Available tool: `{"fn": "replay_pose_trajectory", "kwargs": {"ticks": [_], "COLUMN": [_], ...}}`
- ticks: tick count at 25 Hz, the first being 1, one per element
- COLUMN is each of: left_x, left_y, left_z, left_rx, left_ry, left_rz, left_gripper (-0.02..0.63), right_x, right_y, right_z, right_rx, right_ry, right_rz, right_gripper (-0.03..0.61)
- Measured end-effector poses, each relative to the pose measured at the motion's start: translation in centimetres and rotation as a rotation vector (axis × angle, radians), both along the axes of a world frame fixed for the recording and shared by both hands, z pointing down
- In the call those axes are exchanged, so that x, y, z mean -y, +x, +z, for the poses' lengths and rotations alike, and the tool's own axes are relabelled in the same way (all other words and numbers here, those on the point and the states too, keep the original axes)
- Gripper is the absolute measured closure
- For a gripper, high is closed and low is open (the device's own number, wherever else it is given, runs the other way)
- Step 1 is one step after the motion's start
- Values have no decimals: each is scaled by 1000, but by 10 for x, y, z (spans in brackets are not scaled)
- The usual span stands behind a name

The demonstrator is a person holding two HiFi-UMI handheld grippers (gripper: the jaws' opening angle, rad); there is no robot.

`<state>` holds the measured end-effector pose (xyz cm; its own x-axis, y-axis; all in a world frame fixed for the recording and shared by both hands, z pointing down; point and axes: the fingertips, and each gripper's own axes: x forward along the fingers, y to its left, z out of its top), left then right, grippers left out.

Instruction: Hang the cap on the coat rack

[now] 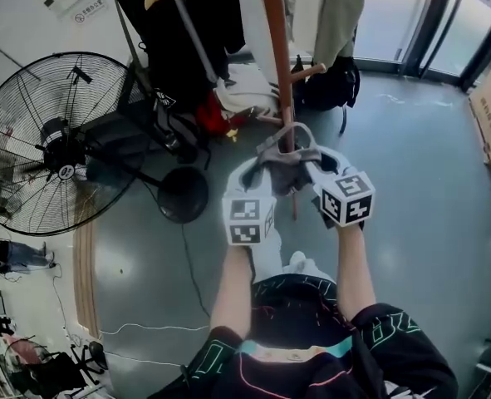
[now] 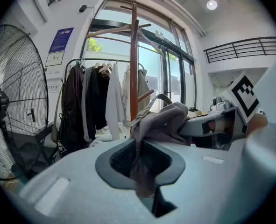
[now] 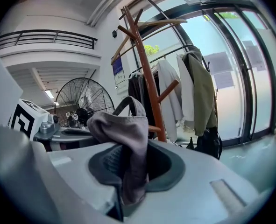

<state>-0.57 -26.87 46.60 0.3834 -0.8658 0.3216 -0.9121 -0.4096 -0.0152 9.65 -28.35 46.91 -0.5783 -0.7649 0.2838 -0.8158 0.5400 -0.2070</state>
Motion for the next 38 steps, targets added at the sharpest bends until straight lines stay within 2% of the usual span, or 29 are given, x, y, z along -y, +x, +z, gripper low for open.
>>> {"fn": "replay_pose_trajectory", "kwargs": {"ticks": [10,18,29,38], "left_x": [40,71,104,123], "left_y": [8,9,6,4], "left_z": [31,56,79,104], "left_rx": [-39,-20,-19,26], "left_ry": [-76,-129,-176,-235], "left_rz": [19,35,30,14], "left_gripper": [568,568,566,565], "right_x": [33,64,94,113], "right_y": [8,8,-2,-5], "right_z": [28,54,77,103], "right_rx": [-40,-47,-78,-114], "right_ry": [-62,-124,-170,-223], "right_rz": [39,66,54,50], "right_gripper": [492,492,492,492]}}
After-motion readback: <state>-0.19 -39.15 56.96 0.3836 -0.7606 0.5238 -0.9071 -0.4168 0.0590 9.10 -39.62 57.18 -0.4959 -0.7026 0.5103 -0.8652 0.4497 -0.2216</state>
